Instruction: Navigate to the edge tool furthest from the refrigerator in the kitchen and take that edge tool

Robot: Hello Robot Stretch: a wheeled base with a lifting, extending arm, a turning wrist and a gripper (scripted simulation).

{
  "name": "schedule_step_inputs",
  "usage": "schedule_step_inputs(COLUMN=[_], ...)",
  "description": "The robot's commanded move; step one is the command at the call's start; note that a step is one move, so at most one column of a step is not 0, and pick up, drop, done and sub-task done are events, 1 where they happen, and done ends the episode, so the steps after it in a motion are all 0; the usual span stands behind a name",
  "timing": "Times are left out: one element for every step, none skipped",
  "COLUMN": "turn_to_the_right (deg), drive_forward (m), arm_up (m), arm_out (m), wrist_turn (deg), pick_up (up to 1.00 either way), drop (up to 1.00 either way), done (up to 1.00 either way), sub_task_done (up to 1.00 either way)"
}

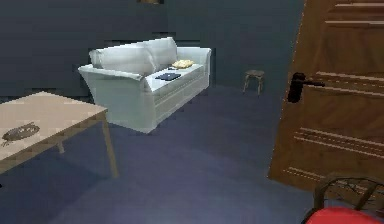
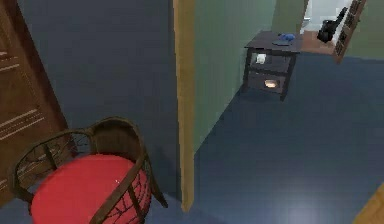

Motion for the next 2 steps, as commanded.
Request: schedule_step_inputs(turn_to_the_right=[0.0, -3.0], drive_forward=[0.35, 0.0], arm_up=[0.0, 0.0], arm_out=[0.0, 0.0], wrist_turn=[0.0, 0.0], pick_up=[0.0, 0.0], drop=[0.0, 0.0], done=[0.0, 0.0], sub_task_done=[0.0, 0.0])
